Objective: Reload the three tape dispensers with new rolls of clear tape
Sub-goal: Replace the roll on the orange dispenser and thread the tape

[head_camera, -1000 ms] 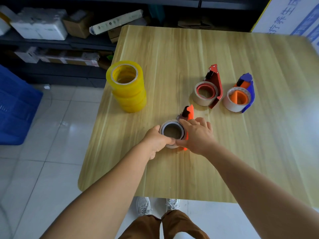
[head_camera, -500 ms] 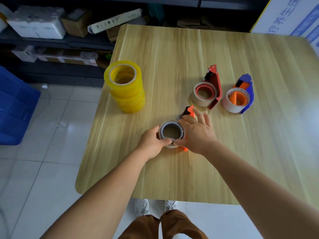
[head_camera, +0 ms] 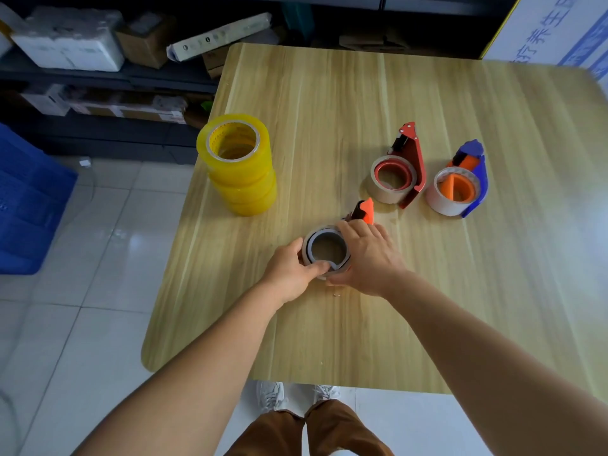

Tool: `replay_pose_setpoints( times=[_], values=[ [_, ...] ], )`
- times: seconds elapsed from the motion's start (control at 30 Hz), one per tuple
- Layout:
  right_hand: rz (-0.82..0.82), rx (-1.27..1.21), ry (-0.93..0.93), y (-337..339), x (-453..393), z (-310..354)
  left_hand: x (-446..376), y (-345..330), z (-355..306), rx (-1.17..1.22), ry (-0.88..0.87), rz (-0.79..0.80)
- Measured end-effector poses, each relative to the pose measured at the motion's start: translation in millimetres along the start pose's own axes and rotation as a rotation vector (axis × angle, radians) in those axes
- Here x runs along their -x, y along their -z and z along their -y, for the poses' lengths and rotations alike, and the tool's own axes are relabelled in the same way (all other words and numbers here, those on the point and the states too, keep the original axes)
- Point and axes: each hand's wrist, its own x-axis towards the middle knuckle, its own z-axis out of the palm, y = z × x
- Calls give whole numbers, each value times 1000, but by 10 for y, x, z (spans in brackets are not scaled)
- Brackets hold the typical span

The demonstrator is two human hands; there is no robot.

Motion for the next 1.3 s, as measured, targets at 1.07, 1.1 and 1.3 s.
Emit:
replay_pose_setpoints(
  times=[1.07,1.1,1.3],
  values=[
    [-107,-195,43,250,-62,246,-19,240,-441,150,109,-328],
    [-107,-212,50,257,-72,277,-11,278,-428,172,103,-352],
    [-132,-371,71,163,-243,694,73,617,-175,163,60,-564]
  ],
)
